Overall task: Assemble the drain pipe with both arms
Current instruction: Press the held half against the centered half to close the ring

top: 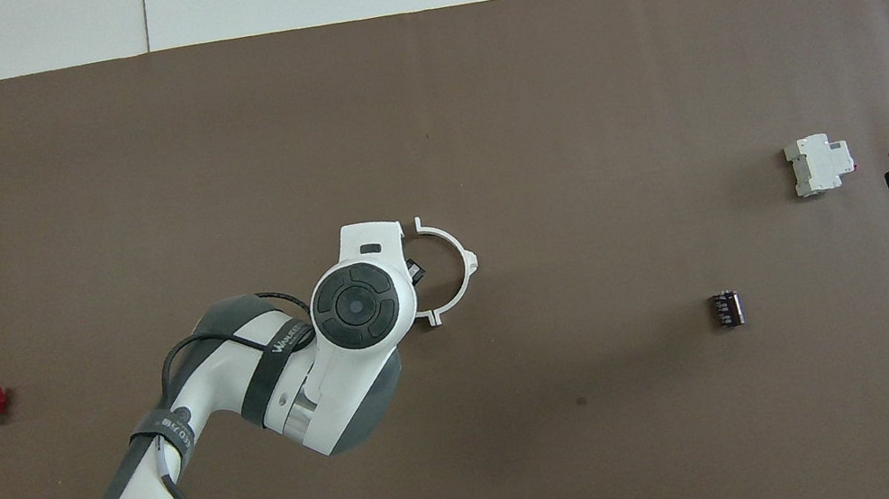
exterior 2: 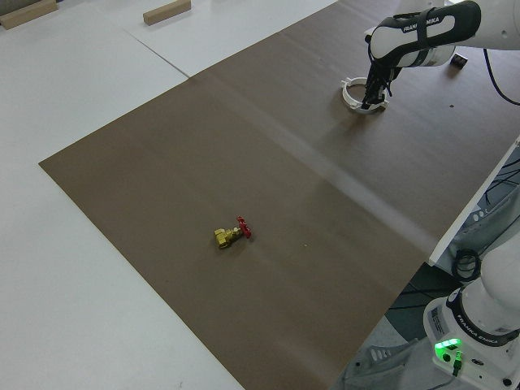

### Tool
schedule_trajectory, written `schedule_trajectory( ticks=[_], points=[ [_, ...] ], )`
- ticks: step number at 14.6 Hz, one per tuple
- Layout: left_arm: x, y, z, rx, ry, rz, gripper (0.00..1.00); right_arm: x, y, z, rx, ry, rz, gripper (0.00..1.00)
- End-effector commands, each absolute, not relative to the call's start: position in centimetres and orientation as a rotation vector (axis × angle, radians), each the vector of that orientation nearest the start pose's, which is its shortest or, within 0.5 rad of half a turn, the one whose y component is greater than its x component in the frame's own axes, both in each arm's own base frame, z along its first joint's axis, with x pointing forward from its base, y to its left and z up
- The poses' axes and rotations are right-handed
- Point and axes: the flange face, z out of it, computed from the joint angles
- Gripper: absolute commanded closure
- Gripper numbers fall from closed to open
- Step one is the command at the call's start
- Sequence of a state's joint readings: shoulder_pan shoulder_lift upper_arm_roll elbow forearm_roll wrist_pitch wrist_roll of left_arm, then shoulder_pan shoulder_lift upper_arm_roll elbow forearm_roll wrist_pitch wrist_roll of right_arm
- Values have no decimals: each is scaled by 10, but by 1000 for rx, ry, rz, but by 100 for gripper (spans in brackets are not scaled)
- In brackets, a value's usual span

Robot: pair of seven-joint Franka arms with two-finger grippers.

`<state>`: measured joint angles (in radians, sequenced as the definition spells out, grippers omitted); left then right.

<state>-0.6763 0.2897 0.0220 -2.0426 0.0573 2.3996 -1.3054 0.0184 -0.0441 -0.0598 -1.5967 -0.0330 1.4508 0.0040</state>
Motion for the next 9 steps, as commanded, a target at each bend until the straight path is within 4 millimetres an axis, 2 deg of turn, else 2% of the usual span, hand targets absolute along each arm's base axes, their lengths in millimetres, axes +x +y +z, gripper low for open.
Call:
schedule_trajectory(
  ticks=[1,9],
  points=[
    [472,-364,309,-2994,-955,-129,100,521,-28,628,-3149,55,165,0],
    [467,-369,309,-3006,-940,-135,100,521,-28,628,-3149,55,165,0]
  ],
)
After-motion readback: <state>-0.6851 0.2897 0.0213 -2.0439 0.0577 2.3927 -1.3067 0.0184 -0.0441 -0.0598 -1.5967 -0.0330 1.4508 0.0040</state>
